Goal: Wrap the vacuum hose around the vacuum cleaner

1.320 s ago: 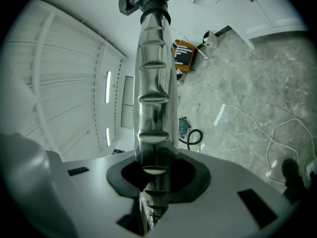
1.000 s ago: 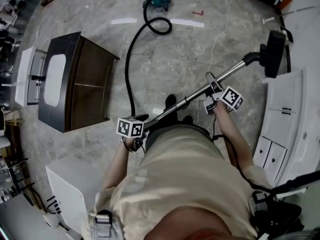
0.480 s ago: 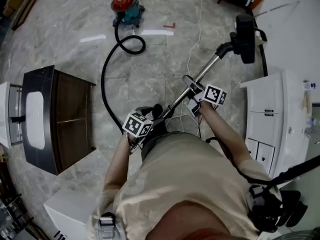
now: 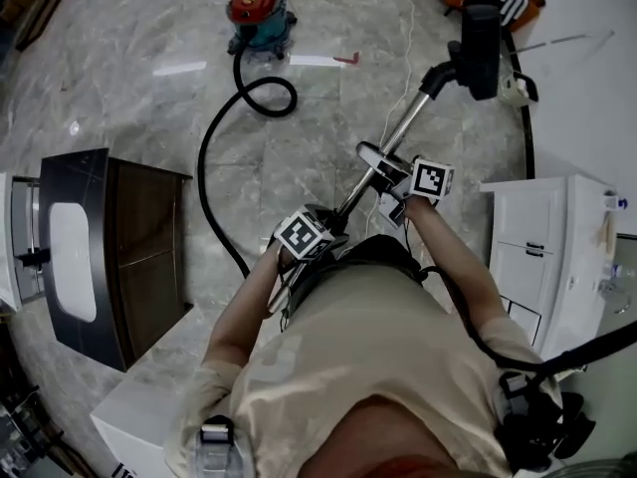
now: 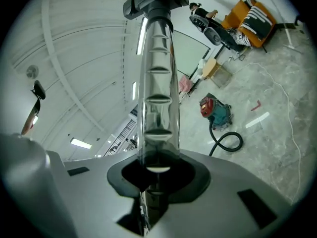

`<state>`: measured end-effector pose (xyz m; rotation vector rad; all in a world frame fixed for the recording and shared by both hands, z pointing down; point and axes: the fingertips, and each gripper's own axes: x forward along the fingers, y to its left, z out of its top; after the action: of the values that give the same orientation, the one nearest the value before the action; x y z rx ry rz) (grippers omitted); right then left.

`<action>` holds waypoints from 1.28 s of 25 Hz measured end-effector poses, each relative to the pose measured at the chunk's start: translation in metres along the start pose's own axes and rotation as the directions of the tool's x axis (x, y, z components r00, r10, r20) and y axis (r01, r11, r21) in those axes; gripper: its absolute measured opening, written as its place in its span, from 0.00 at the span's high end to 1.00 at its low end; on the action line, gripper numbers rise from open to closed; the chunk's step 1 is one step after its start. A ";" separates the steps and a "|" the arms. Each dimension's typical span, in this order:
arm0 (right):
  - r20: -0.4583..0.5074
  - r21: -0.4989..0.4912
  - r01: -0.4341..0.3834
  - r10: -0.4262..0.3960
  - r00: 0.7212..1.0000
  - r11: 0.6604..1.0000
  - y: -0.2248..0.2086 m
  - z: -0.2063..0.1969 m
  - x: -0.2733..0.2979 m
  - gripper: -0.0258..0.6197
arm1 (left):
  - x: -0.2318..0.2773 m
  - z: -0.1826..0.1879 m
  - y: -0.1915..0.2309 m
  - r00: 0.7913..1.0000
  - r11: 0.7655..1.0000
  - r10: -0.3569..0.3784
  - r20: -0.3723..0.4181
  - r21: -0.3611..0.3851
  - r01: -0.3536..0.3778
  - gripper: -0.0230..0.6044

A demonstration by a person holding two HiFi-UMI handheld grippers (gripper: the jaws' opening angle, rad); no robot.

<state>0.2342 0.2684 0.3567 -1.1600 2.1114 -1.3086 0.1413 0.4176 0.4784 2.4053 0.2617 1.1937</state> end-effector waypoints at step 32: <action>-0.422 -0.126 -0.401 0.317 0.850 0.908 -0.087 0.183 -0.002 0.82 | 0.127 0.270 0.143 0.918 0.906 0.393 -0.048 -0.150 -0.396 0.56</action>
<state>0.3994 0.1518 0.3440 -0.5437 2.6514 -1.2344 0.4291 0.2549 0.4914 2.3748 -0.3229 1.3467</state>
